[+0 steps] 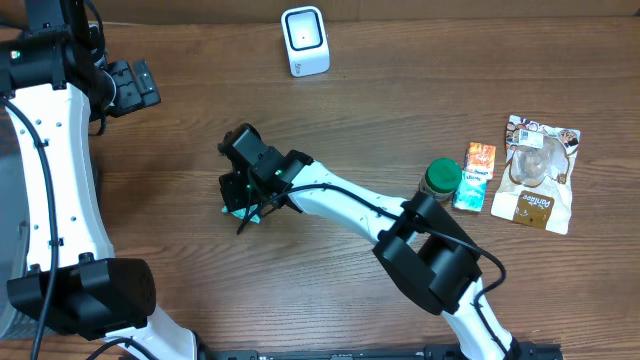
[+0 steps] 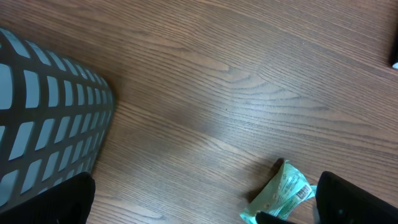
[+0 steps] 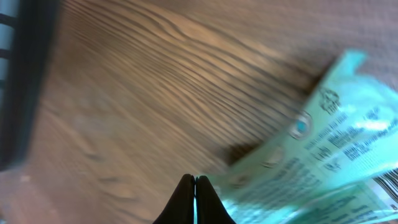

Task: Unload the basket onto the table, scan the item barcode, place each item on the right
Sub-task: 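Move the right gripper left to the light-green tissue pack, then grasp the tissue pack with the right gripper and lift it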

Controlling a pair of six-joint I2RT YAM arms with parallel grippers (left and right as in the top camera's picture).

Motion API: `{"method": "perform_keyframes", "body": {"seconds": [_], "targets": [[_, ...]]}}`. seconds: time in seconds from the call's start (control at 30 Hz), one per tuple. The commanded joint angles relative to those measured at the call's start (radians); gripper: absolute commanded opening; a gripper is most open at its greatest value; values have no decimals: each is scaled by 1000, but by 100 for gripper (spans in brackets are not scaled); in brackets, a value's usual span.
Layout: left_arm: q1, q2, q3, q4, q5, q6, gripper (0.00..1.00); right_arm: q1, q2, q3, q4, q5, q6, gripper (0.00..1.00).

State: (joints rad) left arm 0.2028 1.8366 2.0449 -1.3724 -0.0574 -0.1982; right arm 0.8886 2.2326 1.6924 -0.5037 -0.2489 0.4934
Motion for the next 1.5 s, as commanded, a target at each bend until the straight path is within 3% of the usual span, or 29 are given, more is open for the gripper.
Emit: {"method": "perform_keyframes", "body": {"seconds": [0.0,0.27,0.5,0.67,0.9,0.97,1.07,1.23,1.47], "targets": [[0,-25,14,0,-5,23,100,-12,33,-5,-38,29,-8,4],[0,-25,14,0,-5,23,100,-102,10,-2,-298,28,-31,4],[0,-25,14,0,-5,23,100,-219,-82,-2,-472,11,-219,4],[0,-25,14,0,-5,23,100,-266,-178,-2,-536,12,-290,17],[0,-25,14,0,-5,23,99,-300,-240,-3,-426,-23,-215,18],[0,-25,14,0,-5,23,100,-300,-226,-4,-407,90,-93,16],[0,-25,14,0,-5,23,100,-303,-203,-4,-423,247,135,25],[0,-25,14,0,-5,23,99,-286,-150,-4,-280,7,58,33],[0,-25,14,0,-5,23,99,-240,-45,-4,-144,85,32,34]]}}
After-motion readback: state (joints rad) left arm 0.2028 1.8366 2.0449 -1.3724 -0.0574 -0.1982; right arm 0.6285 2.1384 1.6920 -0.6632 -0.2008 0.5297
